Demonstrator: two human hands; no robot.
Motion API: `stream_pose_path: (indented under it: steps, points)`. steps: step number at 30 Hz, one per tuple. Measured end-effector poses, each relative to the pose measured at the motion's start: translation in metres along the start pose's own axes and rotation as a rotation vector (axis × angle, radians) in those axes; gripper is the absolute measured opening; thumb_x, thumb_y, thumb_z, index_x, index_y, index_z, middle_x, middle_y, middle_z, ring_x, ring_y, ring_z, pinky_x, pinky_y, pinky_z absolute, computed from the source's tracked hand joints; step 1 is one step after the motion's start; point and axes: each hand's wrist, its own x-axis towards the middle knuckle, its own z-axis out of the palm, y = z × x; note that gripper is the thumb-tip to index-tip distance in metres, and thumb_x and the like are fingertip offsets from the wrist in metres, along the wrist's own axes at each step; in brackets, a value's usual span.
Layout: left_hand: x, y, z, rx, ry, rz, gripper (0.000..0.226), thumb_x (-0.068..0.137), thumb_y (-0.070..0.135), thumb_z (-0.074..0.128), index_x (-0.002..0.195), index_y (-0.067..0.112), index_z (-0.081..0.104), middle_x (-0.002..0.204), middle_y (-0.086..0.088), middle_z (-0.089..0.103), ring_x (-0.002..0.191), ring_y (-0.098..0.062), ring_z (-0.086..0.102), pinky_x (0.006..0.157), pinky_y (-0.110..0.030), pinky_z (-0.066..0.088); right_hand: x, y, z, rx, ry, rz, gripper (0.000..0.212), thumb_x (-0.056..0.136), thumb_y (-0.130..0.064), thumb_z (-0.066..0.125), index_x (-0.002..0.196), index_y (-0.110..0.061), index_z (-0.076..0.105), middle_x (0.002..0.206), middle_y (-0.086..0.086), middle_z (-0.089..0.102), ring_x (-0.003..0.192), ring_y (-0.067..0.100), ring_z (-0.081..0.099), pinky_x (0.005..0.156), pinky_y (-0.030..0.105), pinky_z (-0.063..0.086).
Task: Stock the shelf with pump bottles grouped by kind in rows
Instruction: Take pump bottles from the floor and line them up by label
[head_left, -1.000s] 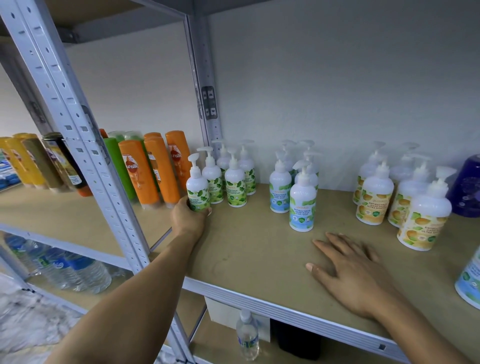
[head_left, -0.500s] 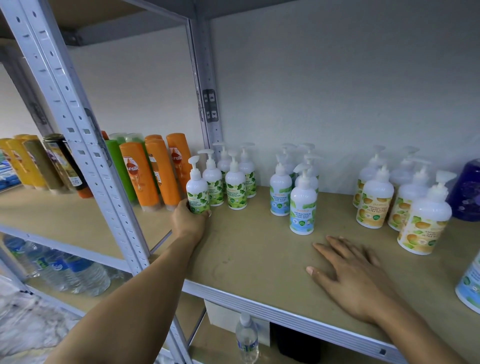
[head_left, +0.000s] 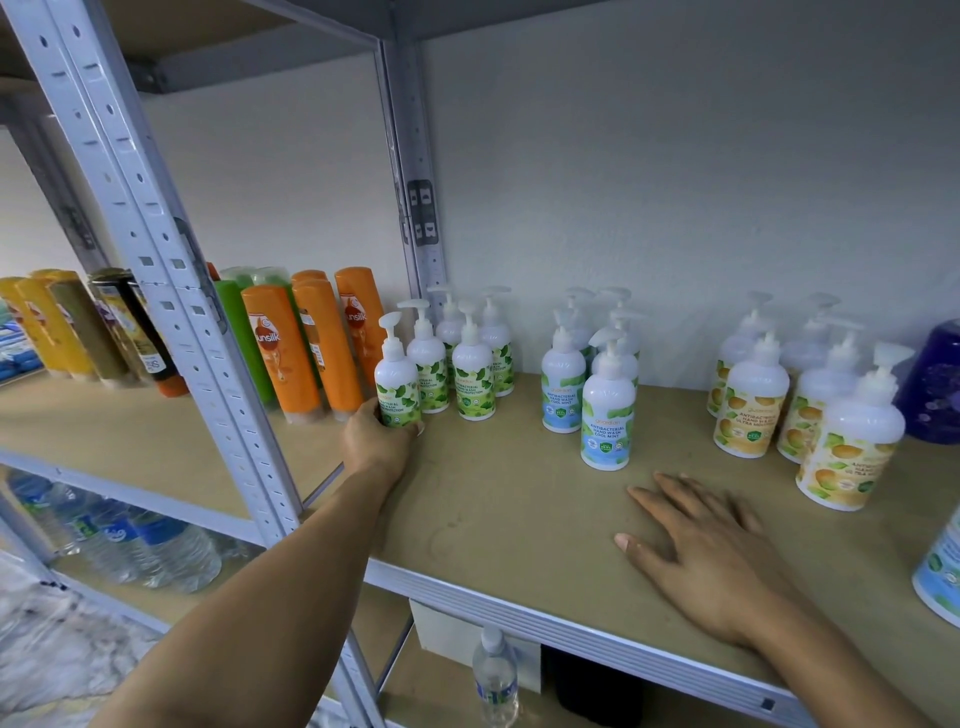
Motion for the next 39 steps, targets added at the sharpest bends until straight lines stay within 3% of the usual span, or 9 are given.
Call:
stream_pose_path:
  steps: [4,10,14,18,24,30,34,36,39]
  points:
    - [-0.002,0.001,-0.001,0.007,-0.005,-0.005,0.06,0.071,0.027,0.085,0.125,0.019,0.062,0.115,0.001,0.07,0.104,-0.024,0.065,0.091,-0.042,0.054,-0.001,0.0,-0.002,0.008,-0.004,-0.004,0.079,0.085,-0.079,0.01,0.156,-0.044,0.015,0.167,-0.014,0.002,0.153,0.007,-0.002,0.124,0.045,0.001]
    - [-0.023,0.004,-0.008,0.089,-0.029,0.022,0.069,0.079,0.029,0.079,0.134,0.014,0.04,0.129,-0.012,0.06,0.113,-0.035,0.059,0.085,-0.038,0.046,-0.002,0.001,-0.001,0.036,0.0,-0.001,0.074,0.091,-0.077,0.019,0.156,-0.043,0.02,0.168,-0.012,0.005,0.154,0.009,0.001,0.124,0.044,0.0]
    - [-0.056,0.009,-0.017,0.322,-0.166,0.01,0.071,0.085,0.037,0.07,0.141,0.015,0.031,0.14,-0.012,0.045,0.129,-0.035,0.045,0.098,-0.047,0.043,-0.009,0.001,-0.004,0.066,0.033,0.011,0.07,0.094,-0.073,0.026,0.155,-0.038,0.026,0.167,-0.007,0.014,0.153,0.011,0.008,0.124,0.039,0.004]
    - [-0.094,0.016,-0.02,0.704,-0.271,0.162,0.066,0.094,0.06,0.043,0.142,0.015,0.043,0.149,-0.01,0.041,0.138,-0.031,0.037,0.109,-0.046,0.033,-0.021,0.006,-0.008,0.103,0.043,0.025,0.067,0.096,-0.069,0.033,0.154,-0.036,0.031,0.166,-0.005,0.02,0.152,0.014,0.014,0.124,0.036,0.009]
    - [-0.147,0.024,-0.022,0.797,-0.444,0.299,0.069,0.094,0.072,0.025,0.151,0.036,0.033,0.164,0.009,0.022,0.152,-0.023,0.013,0.12,-0.053,0.01,-0.065,0.031,-0.023,0.277,0.022,0.013,0.063,0.092,-0.058,0.059,0.148,-0.031,0.047,0.161,-0.004,0.033,0.148,0.011,0.027,0.122,0.027,0.017]
    - [-0.201,0.049,-0.006,0.751,-0.611,0.422,0.072,0.092,0.076,0.026,0.154,0.041,0.027,0.166,0.012,0.015,0.154,-0.026,0.006,0.119,-0.06,0.003,-0.122,0.07,-0.037,0.414,0.161,0.123,0.051,0.088,-0.04,0.072,0.136,-0.027,0.06,0.138,-0.013,0.055,0.126,0.007,0.051,0.102,0.02,0.037]
    - [-0.222,0.068,0.014,0.705,-0.716,0.505,0.068,0.093,0.074,0.029,0.153,0.042,0.028,0.166,0.013,0.015,0.154,-0.026,0.006,0.119,-0.06,0.005,-0.142,0.098,-0.043,0.56,0.373,0.325,0.03,0.083,-0.031,0.079,0.112,-0.028,0.071,0.108,-0.011,0.071,0.099,0.007,0.066,0.091,0.031,0.053]
    - [-0.226,0.076,0.022,0.682,-0.723,0.513,0.065,0.094,0.072,0.031,0.151,0.042,0.032,0.165,0.014,0.018,0.154,-0.026,0.008,0.119,-0.059,0.006,-0.145,0.111,-0.045,0.648,0.479,0.436,0.018,0.082,-0.024,0.079,0.097,-0.027,0.07,0.093,-0.011,0.071,0.087,0.008,0.067,0.088,0.035,0.055]
    - [-0.228,0.081,0.033,0.654,-0.712,0.5,0.061,0.094,0.071,0.035,0.148,0.043,0.037,0.163,0.014,0.023,0.153,-0.027,0.011,0.119,-0.059,0.007,-0.142,0.126,-0.05,0.708,0.588,0.553,0.023,0.08,-0.017,0.08,0.095,-0.021,0.063,0.087,-0.008,0.067,0.081,0.011,0.066,0.082,0.033,0.052]
